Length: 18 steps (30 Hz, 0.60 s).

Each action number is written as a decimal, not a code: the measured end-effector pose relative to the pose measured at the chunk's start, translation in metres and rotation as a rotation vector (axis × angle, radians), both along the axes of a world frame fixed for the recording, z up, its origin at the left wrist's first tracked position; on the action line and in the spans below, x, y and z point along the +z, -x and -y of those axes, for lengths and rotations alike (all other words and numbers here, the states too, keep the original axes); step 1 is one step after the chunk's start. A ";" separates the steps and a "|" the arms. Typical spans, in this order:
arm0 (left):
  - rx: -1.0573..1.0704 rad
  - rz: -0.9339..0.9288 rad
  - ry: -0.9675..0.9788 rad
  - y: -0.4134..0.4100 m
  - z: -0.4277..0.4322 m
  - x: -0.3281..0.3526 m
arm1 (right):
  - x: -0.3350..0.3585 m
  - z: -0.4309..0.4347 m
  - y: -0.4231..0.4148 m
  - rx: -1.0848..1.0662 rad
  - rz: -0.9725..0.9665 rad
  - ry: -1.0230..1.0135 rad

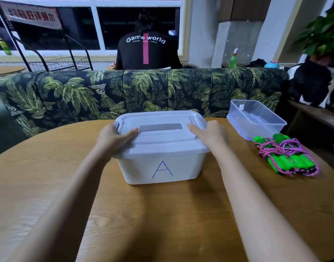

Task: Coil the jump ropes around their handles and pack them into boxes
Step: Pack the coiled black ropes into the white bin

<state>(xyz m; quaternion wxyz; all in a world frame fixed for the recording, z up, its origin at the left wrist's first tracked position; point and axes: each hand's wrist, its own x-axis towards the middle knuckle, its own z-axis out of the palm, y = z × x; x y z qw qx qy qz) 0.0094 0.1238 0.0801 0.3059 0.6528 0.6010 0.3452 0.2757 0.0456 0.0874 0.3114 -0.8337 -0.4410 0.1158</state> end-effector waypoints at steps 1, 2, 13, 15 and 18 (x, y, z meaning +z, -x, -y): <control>0.011 -0.029 -0.007 -0.001 0.000 0.000 | 0.000 0.000 0.001 -0.009 0.015 -0.004; 0.029 -0.080 -0.013 -0.001 -0.002 -0.001 | 0.001 -0.001 0.000 -0.010 0.036 -0.001; -0.097 -0.430 -0.295 -0.004 0.008 0.001 | -0.003 -0.005 0.014 0.281 0.366 -0.004; -0.093 -0.413 -0.388 -0.007 0.016 0.003 | -0.004 0.000 0.014 0.269 0.363 -0.121; -0.078 -0.414 -0.476 -0.009 0.021 0.006 | -0.002 0.013 0.018 0.275 0.384 -0.200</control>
